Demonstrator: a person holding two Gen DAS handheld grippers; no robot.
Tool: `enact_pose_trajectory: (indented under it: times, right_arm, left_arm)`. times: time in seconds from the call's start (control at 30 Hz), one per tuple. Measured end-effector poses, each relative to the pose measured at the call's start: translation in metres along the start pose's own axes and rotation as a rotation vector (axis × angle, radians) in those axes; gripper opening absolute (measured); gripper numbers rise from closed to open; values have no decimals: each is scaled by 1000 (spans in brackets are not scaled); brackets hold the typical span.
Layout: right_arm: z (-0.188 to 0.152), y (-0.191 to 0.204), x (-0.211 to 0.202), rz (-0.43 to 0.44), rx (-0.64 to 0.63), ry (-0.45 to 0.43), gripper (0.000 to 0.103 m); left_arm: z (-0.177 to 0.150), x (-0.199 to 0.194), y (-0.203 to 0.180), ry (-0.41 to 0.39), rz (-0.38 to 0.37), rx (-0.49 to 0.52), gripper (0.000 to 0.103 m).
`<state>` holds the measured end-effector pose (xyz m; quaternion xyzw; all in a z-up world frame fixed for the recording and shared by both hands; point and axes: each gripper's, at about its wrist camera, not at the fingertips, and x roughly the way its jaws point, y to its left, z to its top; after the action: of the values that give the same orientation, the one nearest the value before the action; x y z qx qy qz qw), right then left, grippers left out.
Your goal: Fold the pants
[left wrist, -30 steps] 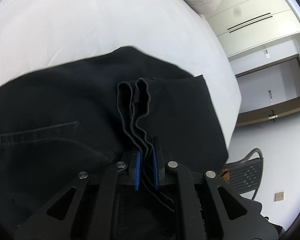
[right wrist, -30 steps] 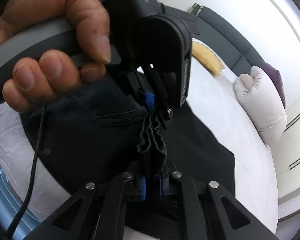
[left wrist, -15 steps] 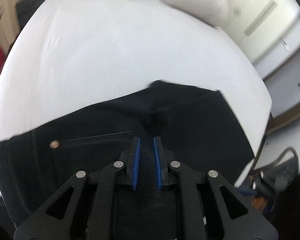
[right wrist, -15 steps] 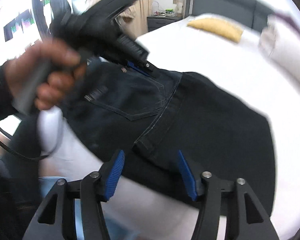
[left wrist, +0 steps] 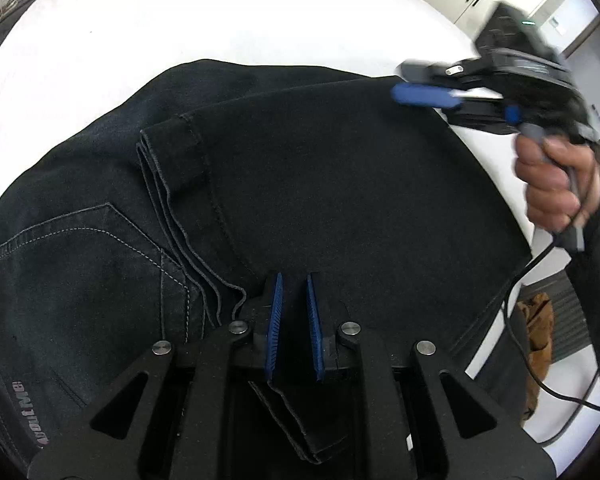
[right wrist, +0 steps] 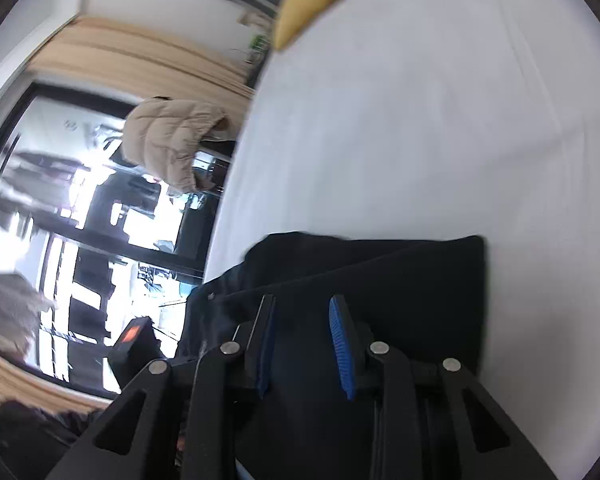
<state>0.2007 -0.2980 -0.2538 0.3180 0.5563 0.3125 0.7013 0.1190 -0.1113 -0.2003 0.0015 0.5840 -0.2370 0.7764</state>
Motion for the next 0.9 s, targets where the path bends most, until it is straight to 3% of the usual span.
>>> enact_pose_trajectory:
  times: [0.03, 0.1, 0.4, 0.53, 0.8, 0.87, 0.9]
  right_arm:
    - [-9, -7, 3, -6, 29, 25, 11]
    - [-18, -13, 6, -1, 38, 38, 1]
    - [-104, 16, -31, -4, -60, 115, 2]
    - [-139, 23, -50, -26, -67, 90, 3]
    - [-160, 32, -47, -51, -4, 39, 0]
    - [-162, 43, -63, -87, -45, 18, 6]
    - [-162, 61, -73, -66, -85, -28, 16]
  left_arm:
    - [4, 4, -1, -3, 11, 6, 12]
    - [-1, 9, -2, -7, 17, 12, 12]
    - [-8, 9, 1, -17, 4, 4, 12]
    - [-12, -7, 32, -23, -8, -3, 12]
    - [-18, -15, 49, -56, -55, -24, 13]
    - [-24, -28, 55, -81, -78, -45, 13]
    - [-29, -41, 59, -109, -69, -51, 13]
